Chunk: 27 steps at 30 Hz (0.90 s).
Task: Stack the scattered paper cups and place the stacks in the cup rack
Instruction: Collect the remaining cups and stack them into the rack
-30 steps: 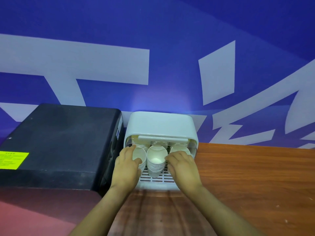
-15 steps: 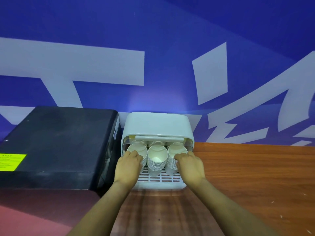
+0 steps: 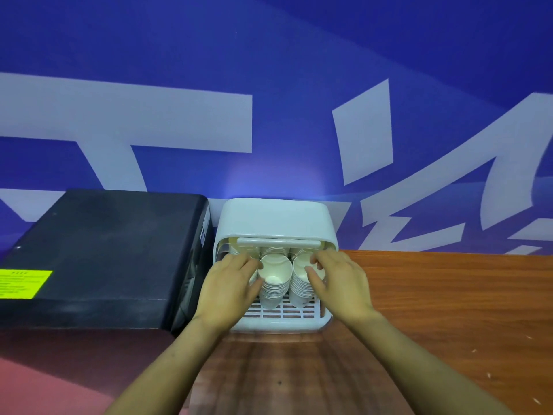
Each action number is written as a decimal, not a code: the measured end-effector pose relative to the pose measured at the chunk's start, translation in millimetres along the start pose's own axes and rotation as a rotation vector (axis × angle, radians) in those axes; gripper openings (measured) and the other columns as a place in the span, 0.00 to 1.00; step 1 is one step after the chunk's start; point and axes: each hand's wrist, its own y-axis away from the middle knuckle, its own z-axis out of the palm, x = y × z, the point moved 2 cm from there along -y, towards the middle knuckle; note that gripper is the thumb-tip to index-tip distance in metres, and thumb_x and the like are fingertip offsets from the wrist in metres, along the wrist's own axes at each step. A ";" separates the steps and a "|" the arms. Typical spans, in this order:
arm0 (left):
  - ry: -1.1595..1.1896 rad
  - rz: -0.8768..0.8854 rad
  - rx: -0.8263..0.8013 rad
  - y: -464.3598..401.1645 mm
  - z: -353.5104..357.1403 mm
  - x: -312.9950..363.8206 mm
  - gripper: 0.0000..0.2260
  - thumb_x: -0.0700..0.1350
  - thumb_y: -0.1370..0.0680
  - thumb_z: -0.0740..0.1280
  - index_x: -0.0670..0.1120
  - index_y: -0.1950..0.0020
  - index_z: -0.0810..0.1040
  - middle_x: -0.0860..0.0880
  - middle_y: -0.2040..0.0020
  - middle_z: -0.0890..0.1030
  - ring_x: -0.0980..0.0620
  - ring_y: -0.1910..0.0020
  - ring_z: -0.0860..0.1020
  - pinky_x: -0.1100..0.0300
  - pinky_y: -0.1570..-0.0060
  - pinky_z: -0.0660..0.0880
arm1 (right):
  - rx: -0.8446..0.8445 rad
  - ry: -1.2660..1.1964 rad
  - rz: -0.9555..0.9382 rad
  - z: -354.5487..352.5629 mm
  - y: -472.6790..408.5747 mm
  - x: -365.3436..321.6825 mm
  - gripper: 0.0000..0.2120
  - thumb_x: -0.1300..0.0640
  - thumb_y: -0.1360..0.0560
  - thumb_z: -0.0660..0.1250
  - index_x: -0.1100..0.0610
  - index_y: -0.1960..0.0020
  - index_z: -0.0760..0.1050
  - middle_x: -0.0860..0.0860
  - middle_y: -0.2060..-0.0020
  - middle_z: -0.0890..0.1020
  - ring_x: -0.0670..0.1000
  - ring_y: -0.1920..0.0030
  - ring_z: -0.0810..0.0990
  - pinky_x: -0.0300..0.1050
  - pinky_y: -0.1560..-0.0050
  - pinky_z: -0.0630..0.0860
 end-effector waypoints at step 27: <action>-0.049 0.040 -0.246 20.6 10.9 7.7 0.14 0.42 0.39 0.76 0.52 0.56 0.81 0.55 0.62 0.77 0.51 0.67 0.76 0.60 0.73 0.72 | -0.390 0.020 0.085 14.1 32.8 -2.6 0.11 0.56 0.24 0.63 0.50 0.42 0.73 0.46 0.45 0.74 0.50 0.42 0.72 0.42 0.53 0.70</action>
